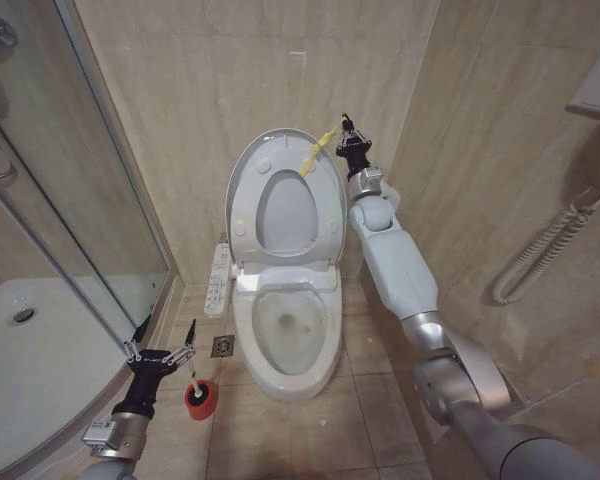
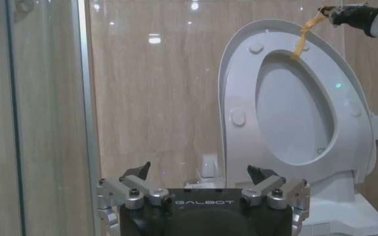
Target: Open the toilet lid, clean the toilet bowl with a toilet brush, close the toilet lid, and flush.
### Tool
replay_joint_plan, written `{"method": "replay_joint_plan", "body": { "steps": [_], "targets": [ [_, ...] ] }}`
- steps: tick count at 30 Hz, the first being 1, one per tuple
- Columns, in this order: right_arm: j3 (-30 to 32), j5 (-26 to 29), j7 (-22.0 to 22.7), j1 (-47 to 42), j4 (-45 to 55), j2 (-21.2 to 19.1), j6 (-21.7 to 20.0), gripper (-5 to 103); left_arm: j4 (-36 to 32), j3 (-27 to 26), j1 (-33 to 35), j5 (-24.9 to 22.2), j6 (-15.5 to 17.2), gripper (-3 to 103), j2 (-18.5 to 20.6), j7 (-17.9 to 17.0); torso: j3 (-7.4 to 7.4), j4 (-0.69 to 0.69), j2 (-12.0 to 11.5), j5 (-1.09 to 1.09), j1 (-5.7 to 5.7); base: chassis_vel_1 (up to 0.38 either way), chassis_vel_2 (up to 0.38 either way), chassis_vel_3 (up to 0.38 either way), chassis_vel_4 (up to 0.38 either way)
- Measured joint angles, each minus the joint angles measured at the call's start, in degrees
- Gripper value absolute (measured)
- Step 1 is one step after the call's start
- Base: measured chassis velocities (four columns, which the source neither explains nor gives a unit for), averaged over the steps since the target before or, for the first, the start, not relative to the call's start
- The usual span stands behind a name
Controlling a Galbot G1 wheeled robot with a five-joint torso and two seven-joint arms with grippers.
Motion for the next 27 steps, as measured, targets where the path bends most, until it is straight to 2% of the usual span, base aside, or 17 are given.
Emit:
{"method": "replay_joint_plan", "body": {
  "steps": [10, 14, 20, 25, 27],
  "targets": [
    [0.5, -5.9, -0.3, -0.1, -2.2, 0.0, 0.1, 1, 0.0, 0.0, 0.0, 0.0, 0.0, 100, 0.0, 0.0, 0.00, 0.00, 0.0, -0.01, 0.00, 0.000, 0.000, 0.000, 0.000],
    [1.4, -10.1, 0.1, -0.6, -3.4, -0.2, 0.0, 1, 0.0, 0.0, 0.0, 0.0, 0.0, 100, 0.0, 0.0, 0.00, 0.01, 0.0, -0.01, 0.00, 0.000, 0.000, 0.000, 0.000],
    [1.9, -12.4, 0.2, -0.6, -4.1, -1.2, 0.1, 1, 0.0, 0.0, 0.0, 0.0, 0.0, 100, 0.0, 0.0, 0.00, 0.01, 0.0, 0.00, 0.00, 0.000, 0.000, 0.000, 0.000],
    [1.3, -10.7, 0.4, -1.0, -2.6, -2.1, -1.9, 1, 0.0, 0.0, 0.0, 0.0, 0.0, 100, 0.0, 0.0, 0.00, 0.01, 0.0, -0.01, 0.01, 0.000, 0.000, 0.000, 0.000],
    [-0.2, -7.5, 0.9, -2.4, 1.1, -3.0, -5.1, 1, 0.0, 0.0, 0.0, 0.0, 0.0, 100, 0.0, 0.0, 0.01, 0.02, 0.0, -0.01, 0.01, 0.000, 0.000, 0.000, 0.000]
  ]
}}
